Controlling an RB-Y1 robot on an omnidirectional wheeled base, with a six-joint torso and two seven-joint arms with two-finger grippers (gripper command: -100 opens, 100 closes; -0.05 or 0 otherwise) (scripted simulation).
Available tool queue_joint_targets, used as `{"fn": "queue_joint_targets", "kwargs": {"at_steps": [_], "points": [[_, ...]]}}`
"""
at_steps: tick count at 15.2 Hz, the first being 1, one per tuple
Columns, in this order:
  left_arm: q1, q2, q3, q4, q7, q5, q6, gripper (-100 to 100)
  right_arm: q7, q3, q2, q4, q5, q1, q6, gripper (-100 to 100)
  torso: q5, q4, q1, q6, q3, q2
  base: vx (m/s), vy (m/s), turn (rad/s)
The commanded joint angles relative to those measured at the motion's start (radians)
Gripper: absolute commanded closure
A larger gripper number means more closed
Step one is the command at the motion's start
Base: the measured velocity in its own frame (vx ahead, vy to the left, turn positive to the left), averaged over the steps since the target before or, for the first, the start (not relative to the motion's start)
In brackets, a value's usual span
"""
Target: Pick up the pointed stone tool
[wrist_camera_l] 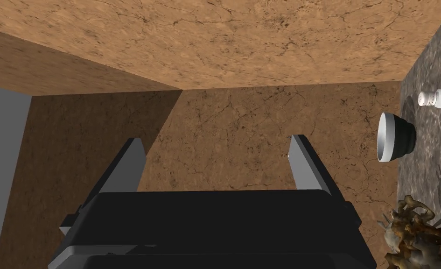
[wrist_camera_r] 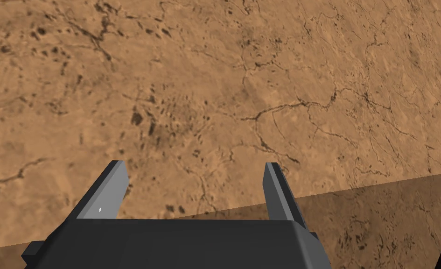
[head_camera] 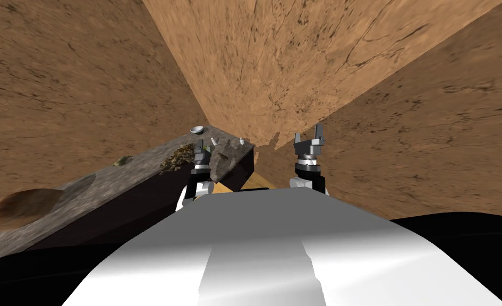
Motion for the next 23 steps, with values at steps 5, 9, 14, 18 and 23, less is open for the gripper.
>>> {"fn": "queue_joint_targets", "kwargs": {"at_steps": [5, 9, 14, 18, 23], "points": [[-0.034, 0.074, 0.03, 0.046, -0.007, 0.039, 0.126, -100, 0.0, 0.0, 0.0, 0.0, 0.0, 0.0, 0.0, 0, 0.0, 0.0, 0.0, 0.0, 0.0, 0.0, -0.011, 0.018, -0.083], [-0.049, 0.099, 0.042, 0.065, -0.011, 0.055, 0.198, -100, 0.0, 0.0, 0.0, 0.0, 0.0, 0.0, 0.0, 0, 0.0, 0.0, -0.001, 0.0, 0.0, -0.001, -0.008, 0.012, -0.088], [-0.081, 0.147, 0.067, 0.107, -0.017, 0.089, 0.29, -100, 0.0, 0.0, 0.0, 0.0, 0.0, 0.0, 0.0, 0, 0.0, 0.0, -0.001, 0.0, 0.0, -0.001, -0.009, 0.015, -0.08], [-0.099, 0.17, 0.079, 0.128, -0.021, 0.108, 0.371, -100, 0.0, 0.0, 0.0, 0.0, 0.0, 0.0, 0.0, 0, 0.0, 0.0, 0.0, 0.0, 0.0, -0.001, -0.007, 0.016, -0.106], [-0.117, 0.193, 0.092, 0.151, -0.025, 0.127, 0.456, -100, 0.0, 0.0, 0.0, 0.0, 0.0, 0.0, 0.0, 0, 0.0, 0.0, -0.001, 0.0, -0.001, -0.001, -0.004, 0.011, -0.061]]}}
